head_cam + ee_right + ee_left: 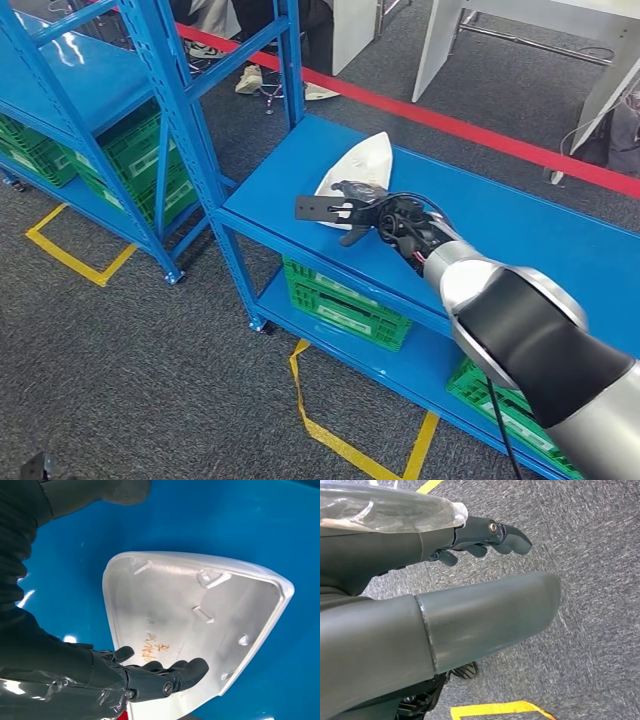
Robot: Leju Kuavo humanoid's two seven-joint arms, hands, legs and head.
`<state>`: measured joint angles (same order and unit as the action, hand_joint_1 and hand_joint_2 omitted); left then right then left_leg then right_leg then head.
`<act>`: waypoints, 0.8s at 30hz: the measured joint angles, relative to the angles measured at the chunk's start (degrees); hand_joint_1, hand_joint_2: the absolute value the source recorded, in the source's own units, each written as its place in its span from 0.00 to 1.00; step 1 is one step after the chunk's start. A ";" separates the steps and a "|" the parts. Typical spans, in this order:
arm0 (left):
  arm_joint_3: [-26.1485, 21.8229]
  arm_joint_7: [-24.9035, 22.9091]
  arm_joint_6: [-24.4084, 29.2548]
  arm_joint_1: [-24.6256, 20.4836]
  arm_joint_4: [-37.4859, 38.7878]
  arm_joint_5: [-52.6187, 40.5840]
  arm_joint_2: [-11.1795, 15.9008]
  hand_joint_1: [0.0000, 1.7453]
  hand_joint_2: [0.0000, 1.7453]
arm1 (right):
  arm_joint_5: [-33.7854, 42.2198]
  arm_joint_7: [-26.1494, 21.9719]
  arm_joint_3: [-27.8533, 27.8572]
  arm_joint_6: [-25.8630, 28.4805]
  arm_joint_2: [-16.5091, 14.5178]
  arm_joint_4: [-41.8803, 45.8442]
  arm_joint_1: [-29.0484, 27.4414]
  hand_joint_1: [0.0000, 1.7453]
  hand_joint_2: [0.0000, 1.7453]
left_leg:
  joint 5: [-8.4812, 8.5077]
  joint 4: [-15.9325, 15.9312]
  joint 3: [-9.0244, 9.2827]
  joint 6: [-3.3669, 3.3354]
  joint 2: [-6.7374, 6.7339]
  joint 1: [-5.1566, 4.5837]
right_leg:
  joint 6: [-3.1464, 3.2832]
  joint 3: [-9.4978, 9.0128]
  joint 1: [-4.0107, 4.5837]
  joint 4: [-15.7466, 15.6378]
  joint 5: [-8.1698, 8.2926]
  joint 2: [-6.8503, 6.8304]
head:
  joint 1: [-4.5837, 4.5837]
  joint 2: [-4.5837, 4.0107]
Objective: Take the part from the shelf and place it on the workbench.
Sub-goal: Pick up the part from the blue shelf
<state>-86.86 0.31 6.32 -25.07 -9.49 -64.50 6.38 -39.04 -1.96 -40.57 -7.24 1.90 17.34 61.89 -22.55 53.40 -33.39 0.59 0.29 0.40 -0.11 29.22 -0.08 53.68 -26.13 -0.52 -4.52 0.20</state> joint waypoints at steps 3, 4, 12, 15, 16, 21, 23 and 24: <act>0.00 -0.05 0.03 -0.03 0.00 -0.14 -0.08 0.00 0.00 | 0.03 0.38 0.00 0.05 -0.10 -0.01 0.00 0.00 1.00 | 0.00 0.00 0.00 0.00 0.00 0.00 | 0.00 0.00 0.00 0.00 0.00 0.00 | 0.00 0.00; 0.00 -0.07 0.04 -0.04 0.00 -0.19 -0.11 0.00 0.00 | 0.04 0.46 0.00 0.07 -0.12 -0.01 0.00 0.00 1.00 | 0.00 0.00 0.00 0.00 0.00 0.00 | 0.00 0.00 0.00 0.00 0.00 0.00 | 0.00 0.00; 0.02 -0.07 0.17 -0.05 0.00 -0.28 -0.32 0.00 0.00 | 0.09 0.56 0.00 0.06 -0.25 -0.05 0.00 0.00 1.00 | 0.00 0.00 0.00 0.00 0.00 0.00 | 0.00 0.00 0.00 0.00 0.00 0.00 | 0.00 0.00; 0.02 -0.07 0.19 -0.05 0.00 -0.29 -0.33 0.00 0.00 | 0.10 0.56 0.00 0.05 -0.26 -0.07 0.00 0.00 1.00 | 0.00 0.00 0.01 0.00 0.00 0.00 | 0.00 0.00 0.00 0.00 0.00 0.00 | 0.00 0.00; 0.02 -0.08 0.19 -0.06 0.00 -0.30 -0.33 0.00 0.00 | 0.14 0.56 0.00 0.03 -0.26 -0.08 0.00 0.00 1.00 | 0.00 0.00 0.01 0.00 0.00 0.00 | 0.00 0.00 0.00 0.00 0.00 0.00 | 0.00 0.00; 0.10 -0.16 0.19 -0.19 0.00 -0.63 -0.41 0.00 0.00 | 0.28 0.63 0.00 0.02 -0.28 -0.33 -0.01 0.00 1.00 | 0.00 0.00 0.01 0.00 0.00 0.00 | 0.00 0.00 0.00 0.00 0.00 0.00 | 0.00 0.00; 0.14 -0.21 0.19 -0.30 0.00 -0.91 -0.47 0.00 0.00 | 0.29 0.71 0.00 0.11 -0.32 -0.42 -0.01 0.00 1.00 | 0.00 0.00 0.01 0.00 0.00 0.00 | 0.00 0.00 0.00 0.00 0.00 0.00 | 0.00 0.00; 0.16 -0.27 0.19 -0.38 0.00 -1.07 -0.52 0.00 0.00 | 0.30 0.73 0.00 0.16 -0.36 -0.45 -0.01 0.00 1.00 | 0.00 0.00 0.01 0.00 0.00 0.00 | 0.00 0.00 0.00 0.00 0.00 0.00 | 0.00 0.00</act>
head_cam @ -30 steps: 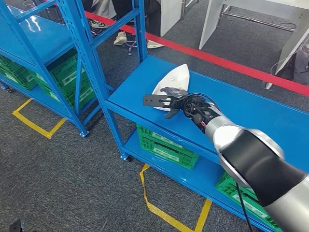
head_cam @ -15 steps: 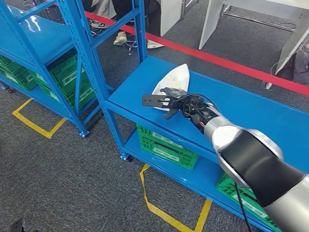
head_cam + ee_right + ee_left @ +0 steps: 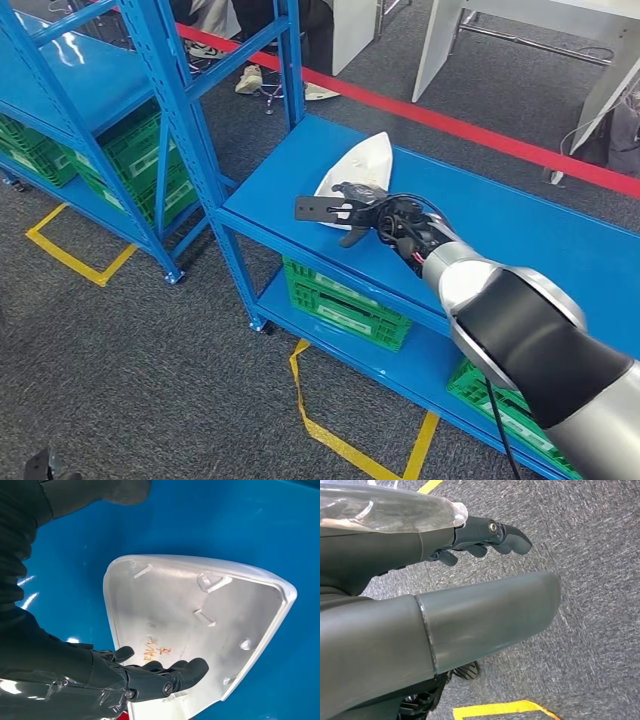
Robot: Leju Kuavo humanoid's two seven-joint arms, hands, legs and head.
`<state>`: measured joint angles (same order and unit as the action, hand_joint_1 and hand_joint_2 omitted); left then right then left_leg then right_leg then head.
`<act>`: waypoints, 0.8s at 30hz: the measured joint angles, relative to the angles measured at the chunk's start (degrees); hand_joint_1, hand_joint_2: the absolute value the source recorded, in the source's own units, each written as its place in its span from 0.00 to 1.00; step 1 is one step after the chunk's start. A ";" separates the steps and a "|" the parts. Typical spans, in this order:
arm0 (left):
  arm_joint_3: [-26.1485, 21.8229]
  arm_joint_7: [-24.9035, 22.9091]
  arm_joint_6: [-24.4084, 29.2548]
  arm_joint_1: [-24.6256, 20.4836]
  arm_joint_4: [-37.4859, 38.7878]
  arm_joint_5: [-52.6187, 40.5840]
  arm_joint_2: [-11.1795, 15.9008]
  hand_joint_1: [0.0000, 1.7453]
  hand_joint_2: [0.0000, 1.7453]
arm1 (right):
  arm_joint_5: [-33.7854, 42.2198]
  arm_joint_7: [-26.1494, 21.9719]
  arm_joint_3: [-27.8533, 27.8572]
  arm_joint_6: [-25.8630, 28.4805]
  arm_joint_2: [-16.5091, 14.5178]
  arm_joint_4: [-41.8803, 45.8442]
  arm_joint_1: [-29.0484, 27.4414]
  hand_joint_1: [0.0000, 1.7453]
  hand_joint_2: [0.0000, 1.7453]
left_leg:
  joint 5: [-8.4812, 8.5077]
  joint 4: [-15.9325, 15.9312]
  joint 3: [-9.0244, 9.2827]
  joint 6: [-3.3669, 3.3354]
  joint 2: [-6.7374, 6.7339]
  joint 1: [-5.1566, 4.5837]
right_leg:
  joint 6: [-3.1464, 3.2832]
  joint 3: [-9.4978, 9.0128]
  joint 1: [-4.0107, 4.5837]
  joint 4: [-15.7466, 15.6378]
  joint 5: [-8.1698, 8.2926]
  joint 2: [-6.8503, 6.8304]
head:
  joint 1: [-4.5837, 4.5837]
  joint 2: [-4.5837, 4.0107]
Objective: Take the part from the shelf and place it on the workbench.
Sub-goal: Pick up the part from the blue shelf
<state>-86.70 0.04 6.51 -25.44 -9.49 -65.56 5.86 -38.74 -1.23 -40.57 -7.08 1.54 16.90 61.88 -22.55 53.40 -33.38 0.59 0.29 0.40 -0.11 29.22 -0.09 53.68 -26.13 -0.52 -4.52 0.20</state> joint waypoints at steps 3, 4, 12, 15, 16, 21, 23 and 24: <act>0.17 -0.13 0.00 -0.30 0.00 -0.37 -0.22 0.00 0.00 | 0.00 -0.03 0.00 0.16 -0.25 -0.04 0.00 0.00 1.00 | 0.00 0.00 0.00 0.00 0.00 0.00 | 0.00 0.00 0.00 0.00 0.00 0.00 | 0.00 0.00; 0.31 -0.15 0.00 -0.42 0.00 -0.45 -0.30 0.00 0.00 | -0.01 -0.07 0.00 0.20 -0.38 -0.07 -0.01 0.00 1.00 | 0.00 0.00 0.00 0.00 0.00 0.00 | 0.00 0.00 0.00 0.00 0.00 0.00 | 0.00 0.00; 1.21 -0.58 0.02 -0.86 0.00 -1.06 -0.82 0.00 0.00 | -0.01 0.07 0.03 0.46 -1.20 -0.51 -0.19 0.00 1.00 | 0.00 0.00 0.00 0.00 0.00 0.00 | 0.00 0.01 0.00 0.00 0.00 0.01 | 0.00 0.00; 1.37 -0.69 0.02 -0.88 0.00 -1.24 -0.91 0.00 0.00 | 0.12 0.26 0.07 0.62 -1.30 -0.63 -0.24 0.00 1.00 | 0.00 0.00 0.00 0.00 -0.01 0.00 | 0.00 0.01 0.00 0.00 0.00 0.02 | 0.00 0.00; 1.39 -0.70 0.02 -0.89 0.00 -1.31 -0.93 0.00 0.00 | 0.16 0.32 0.09 0.68 -1.31 -0.66 -0.27 0.00 1.00 | 0.00 0.00 0.00 0.00 -0.01 0.00 | 0.00 0.01 0.00 0.00 0.00 0.02 | 0.00 0.00; 1.48 -0.84 0.15 -1.04 0.00 -1.67 -1.13 0.00 0.00 | 0.33 0.38 0.34 1.01 -1.33 -0.84 -0.88 0.00 1.00 | 0.00 0.00 0.00 0.00 0.00 0.00 | 0.00 0.01 0.00 0.00 0.00 0.02 | 0.00 0.00; 1.50 -0.90 0.26 -1.13 0.00 -1.79 -1.23 0.00 0.00 | 0.36 0.38 0.40 1.13 -1.34 -0.87 -1.18 0.00 1.00 | 0.00 0.00 0.00 0.00 0.00 0.00 | 0.00 0.01 0.00 0.00 0.00 0.02 | 0.00 0.00; 1.52 -0.92 0.31 -1.18 0.00 -1.83 -1.27 0.00 0.00 | 0.36 0.38 0.43 1.16 -1.35 -0.89 -1.29 0.00 1.00 | 0.00 0.00 0.00 0.00 -0.01 0.00 | 0.00 0.01 0.00 0.00 0.00 0.02 | 0.00 0.00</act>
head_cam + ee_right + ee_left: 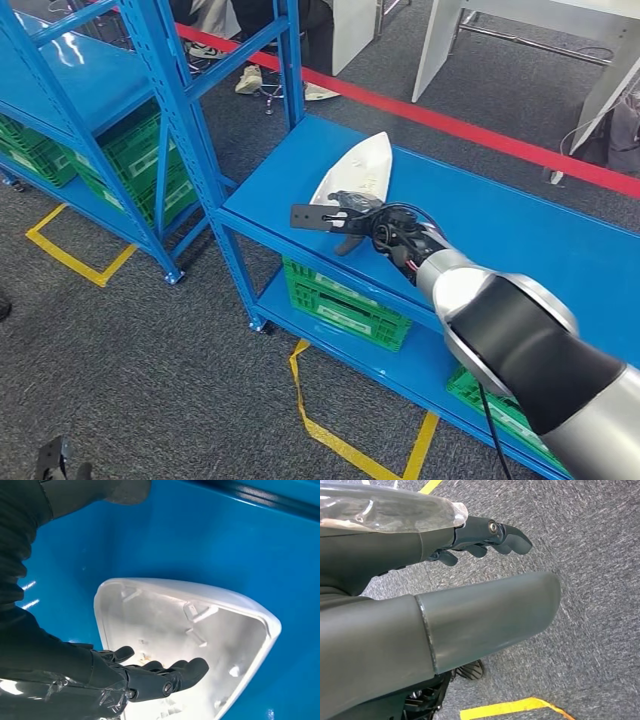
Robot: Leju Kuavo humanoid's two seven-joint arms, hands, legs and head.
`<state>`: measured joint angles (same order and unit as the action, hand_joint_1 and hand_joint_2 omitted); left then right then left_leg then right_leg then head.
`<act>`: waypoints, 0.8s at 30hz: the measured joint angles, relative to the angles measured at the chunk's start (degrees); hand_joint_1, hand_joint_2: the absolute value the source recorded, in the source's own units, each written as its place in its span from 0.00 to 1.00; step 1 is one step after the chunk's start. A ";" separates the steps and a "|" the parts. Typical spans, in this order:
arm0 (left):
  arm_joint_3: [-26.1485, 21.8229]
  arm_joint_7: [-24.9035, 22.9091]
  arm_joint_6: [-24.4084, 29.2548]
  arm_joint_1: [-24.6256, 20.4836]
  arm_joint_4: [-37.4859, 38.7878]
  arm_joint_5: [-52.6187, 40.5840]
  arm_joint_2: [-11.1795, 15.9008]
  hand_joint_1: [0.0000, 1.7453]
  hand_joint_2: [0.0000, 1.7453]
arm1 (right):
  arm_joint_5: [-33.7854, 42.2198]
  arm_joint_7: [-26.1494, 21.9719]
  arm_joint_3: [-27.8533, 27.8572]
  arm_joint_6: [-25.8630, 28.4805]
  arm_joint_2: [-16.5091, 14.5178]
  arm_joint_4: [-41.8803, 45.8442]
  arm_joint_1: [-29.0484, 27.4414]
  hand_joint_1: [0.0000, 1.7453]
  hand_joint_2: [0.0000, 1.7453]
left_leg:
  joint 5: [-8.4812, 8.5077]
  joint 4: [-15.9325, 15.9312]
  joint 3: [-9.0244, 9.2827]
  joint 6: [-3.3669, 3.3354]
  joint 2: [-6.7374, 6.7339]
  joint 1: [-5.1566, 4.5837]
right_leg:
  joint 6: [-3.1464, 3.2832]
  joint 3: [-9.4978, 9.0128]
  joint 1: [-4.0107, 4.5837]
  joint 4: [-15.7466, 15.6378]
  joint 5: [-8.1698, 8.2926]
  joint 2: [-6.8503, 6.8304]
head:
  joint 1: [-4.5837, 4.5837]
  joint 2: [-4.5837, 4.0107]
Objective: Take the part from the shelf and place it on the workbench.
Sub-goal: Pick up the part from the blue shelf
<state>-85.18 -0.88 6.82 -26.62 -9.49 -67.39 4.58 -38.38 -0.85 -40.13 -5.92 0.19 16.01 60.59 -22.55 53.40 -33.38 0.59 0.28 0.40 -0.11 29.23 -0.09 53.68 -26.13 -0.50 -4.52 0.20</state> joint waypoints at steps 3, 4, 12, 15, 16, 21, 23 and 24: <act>0.03 -0.03 0.10 -0.15 0.00 -0.03 -0.13 0.00 0.00 | 0.00 0.00 0.09 0.05 -0.02 -0.01 -0.21 0.00 1.00 | 0.00 0.00 0.00 0.00 0.00 0.00 | 0.00 0.00 0.00 0.00 0.00 0.00 | 0.00 0.00; 0.03 -0.02 0.12 -0.17 0.00 -0.04 -0.17 0.00 0.00 | 0.00 0.00 0.11 0.05 -0.03 -0.01 -0.27 0.00 1.00 | 0.00 0.00 0.00 0.00 0.00 0.00 | 0.00 0.00 0.00 0.00 0.00 0.00 | 0.00 0.00; 0.13 -0.07 0.20 -0.20 0.00 -0.27 -0.45 0.00 0.00 | 0.00 0.37 0.42 0.08 -0.10 -0.02 -0.54 0.00 1.00 | 0.00 0.00 0.00 0.00 0.00 0.00 | 0.00 0.00 0.00 0.00 0.00 0.00 | 0.00 0.00; 0.25 -0.14 0.27 -0.25 0.00 -0.47 -0.52 0.00 0.00 | 0.00 0.60 0.51 0.13 -0.10 -0.09 -0.60 0.00 1.00 | 0.00 0.00 0.00 0.00 0.00 0.00 | 0.00 0.00 0.00 0.00 0.00 0.00 | 0.00 0.00; 0.27 -0.14 0.32 -0.28 0.00 -0.51 -0.54 0.00 0.00 | -0.01 0.64 0.55 0.18 -0.10 -0.13 -0.62 0.00 1.00 | 0.00 0.00 0.00 0.00 0.00 0.00 | 0.00 0.00 0.00 0.00 0.00 0.00 | 0.00 0.00; 0.29 -0.14 0.53 -0.39 0.00 -0.63 -0.67 0.00 0.00 | -0.33 0.91 0.91 0.62 -0.13 -0.25 -0.74 0.00 1.00 | 0.00 0.00 0.00 0.00 0.00 0.00 | 0.00 0.00 0.00 0.00 0.00 0.00 | 0.00 0.00; 0.29 -0.14 0.55 -0.40 0.00 -0.65 -0.72 0.00 0.00 | -0.43 1.09 1.01 0.63 -0.13 -0.25 -0.80 0.00 1.00 | 0.00 0.00 0.00 0.00 0.00 0.00 | 0.00 0.00 0.00 0.00 0.00 0.00 | 0.00 0.00; 0.29 -0.14 0.55 -0.39 0.00 -0.65 -0.73 0.00 0.00 | -0.45 1.17 1.07 0.63 -0.13 -0.25 -0.82 0.00 1.00 | 0.00 0.00 0.00 0.00 0.00 0.00 | 0.00 0.00 0.00 0.00 0.00 0.00 | 0.00 0.00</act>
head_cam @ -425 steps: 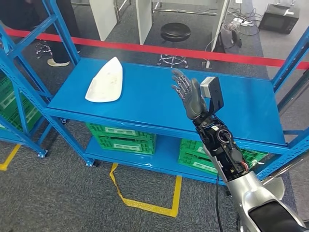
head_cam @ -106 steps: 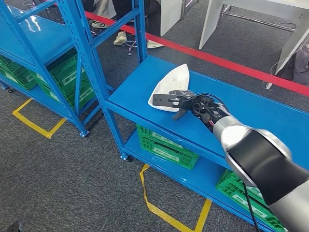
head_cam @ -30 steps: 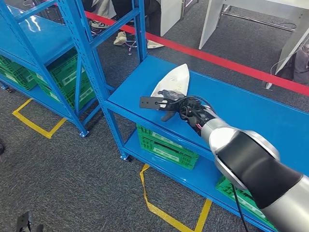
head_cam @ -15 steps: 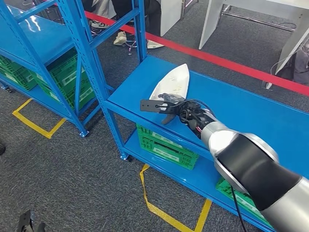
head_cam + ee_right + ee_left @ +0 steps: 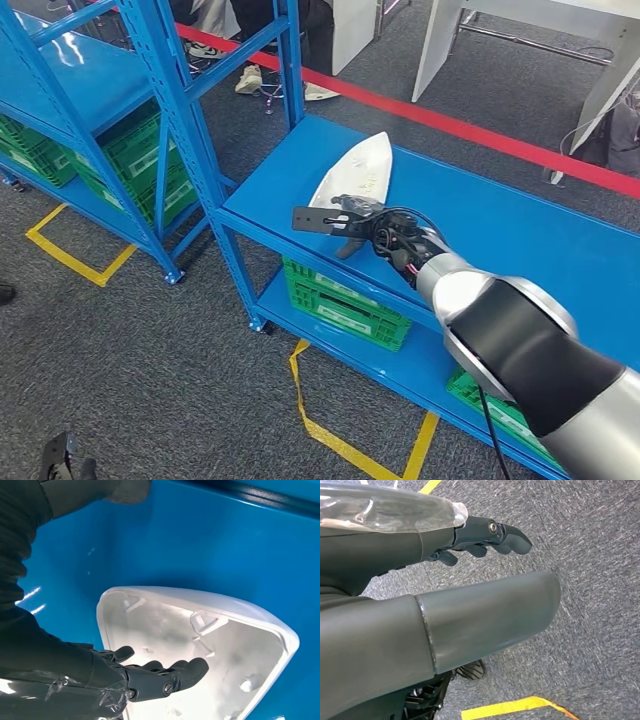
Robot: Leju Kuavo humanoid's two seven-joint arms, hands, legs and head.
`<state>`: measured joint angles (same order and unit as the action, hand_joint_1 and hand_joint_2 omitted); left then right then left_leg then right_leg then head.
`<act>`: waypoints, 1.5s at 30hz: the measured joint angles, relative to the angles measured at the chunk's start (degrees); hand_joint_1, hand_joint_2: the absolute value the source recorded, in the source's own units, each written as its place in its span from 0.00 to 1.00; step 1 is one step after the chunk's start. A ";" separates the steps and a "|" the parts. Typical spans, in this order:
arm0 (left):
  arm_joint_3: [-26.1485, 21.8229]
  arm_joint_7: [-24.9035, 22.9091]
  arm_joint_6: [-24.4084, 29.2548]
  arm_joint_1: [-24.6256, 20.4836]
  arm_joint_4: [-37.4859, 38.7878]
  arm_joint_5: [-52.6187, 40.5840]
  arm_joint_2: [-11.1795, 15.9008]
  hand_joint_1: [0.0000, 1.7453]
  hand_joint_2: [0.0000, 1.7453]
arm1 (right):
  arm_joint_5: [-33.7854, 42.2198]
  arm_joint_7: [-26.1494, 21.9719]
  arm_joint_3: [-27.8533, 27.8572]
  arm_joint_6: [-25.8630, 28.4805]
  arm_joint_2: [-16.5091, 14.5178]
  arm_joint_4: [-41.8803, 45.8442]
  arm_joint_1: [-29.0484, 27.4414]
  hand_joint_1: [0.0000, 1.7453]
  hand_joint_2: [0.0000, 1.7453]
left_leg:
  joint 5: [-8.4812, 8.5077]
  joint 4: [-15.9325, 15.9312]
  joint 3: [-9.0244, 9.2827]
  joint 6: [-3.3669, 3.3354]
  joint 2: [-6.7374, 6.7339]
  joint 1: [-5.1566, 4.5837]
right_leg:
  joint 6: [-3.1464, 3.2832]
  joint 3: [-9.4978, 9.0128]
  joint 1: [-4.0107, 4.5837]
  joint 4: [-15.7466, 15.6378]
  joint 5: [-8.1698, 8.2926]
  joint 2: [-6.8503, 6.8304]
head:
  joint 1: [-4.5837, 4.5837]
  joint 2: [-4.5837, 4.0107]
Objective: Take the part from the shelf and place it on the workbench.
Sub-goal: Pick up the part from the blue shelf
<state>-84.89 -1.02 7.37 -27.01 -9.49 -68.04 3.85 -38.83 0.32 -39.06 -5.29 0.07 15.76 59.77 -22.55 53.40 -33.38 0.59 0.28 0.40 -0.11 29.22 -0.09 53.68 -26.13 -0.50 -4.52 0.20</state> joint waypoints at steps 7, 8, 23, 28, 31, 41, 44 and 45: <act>0.01 0.02 -0.02 0.00 0.00 -0.02 -0.03 0.00 0.00 | -0.01 0.14 0.39 -0.01 -0.01 -0.02 -0.08 0.00 1.00 | 0.00 0.00 0.00 0.00 0.00 0.00 | 0.00 0.00 0.00 0.00 0.00 0.00 | 0.00 0.00; 0.01 0.02 -0.02 0.00 0.00 -0.03 -0.04 0.00 0.00 | -0.01 0.15 0.44 -0.01 -0.02 -0.05 -0.09 0.00 1.00 | 0.00 0.00 0.00 0.00 0.00 0.00 | 0.00 0.01 0.00 0.00 0.00 0.00 | 0.00 0.00; 0.74 0.13 -0.35 -0.01 0.00 -0.83 -0.22 0.00 0.00 | 0.23 -0.32 1.47 0.07 -0.61 -0.33 -0.87 0.08 1.00 | 0.00 0.00 0.00 0.00 0.00 0.00 | 0.00 0.01 0.00 0.00 0.00 0.00 | 0.00 0.00; 0.74 0.13 -0.35 -0.04 0.00 -0.95 -0.25 0.00 0.00 | 0.26 -0.58 1.73 0.00 -0.61 -0.33 -0.92 0.08 1.00 | 0.00 0.00 0.01 0.00 0.00 0.00 | 0.00 0.01 0.00 0.00 0.00 0.01 | 0.00 0.00; 0.74 0.13 -0.35 -0.04 0.00 -0.96 -0.26 0.00 0.00 | 0.26 -0.60 1.79 0.00 -0.61 -0.33 -0.94 0.08 1.00 | 0.00 0.00 0.01 0.00 0.00 0.00 | 0.00 0.00 0.00 0.00 0.00 0.01 | 0.00 0.00; 0.79 0.12 -0.36 -0.05 0.00 -0.95 -0.27 0.00 0.00 | 0.11 -0.89 1.83 -0.18 -0.61 -0.33 -0.96 1.00 1.00 | 0.00 0.00 0.01 0.00 0.00 0.00 | 0.00 0.00 0.00 0.00 0.00 0.02 | 0.00 0.00; 0.79 0.13 -0.44 -0.05 0.00 -0.94 -0.27 0.00 0.00 | -0.20 -0.93 1.84 -0.55 -0.61 -0.33 -0.96 1.00 1.00 | 0.00 0.00 0.01 0.00 0.00 0.00 | 0.00 0.00 0.00 0.00 0.00 0.01 | 0.00 0.00; 0.79 0.13 -0.47 -0.05 0.00 -0.94 -0.27 0.00 0.00 | -0.31 -0.93 1.85 -0.65 -0.61 -0.33 -0.93 1.00 1.00 | 0.00 0.00 0.02 0.00 -0.01 0.00 | 0.00 0.00 0.00 0.00 0.00 0.01 | 0.00 0.00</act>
<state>-84.11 -0.90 6.90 -27.06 -9.49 -68.98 3.58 -39.15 -0.61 -37.22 -5.94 -0.55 15.43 58.84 -22.55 53.40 -33.36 0.59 0.27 0.40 -0.11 29.22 -0.09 53.68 -26.13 -0.49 -4.52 0.20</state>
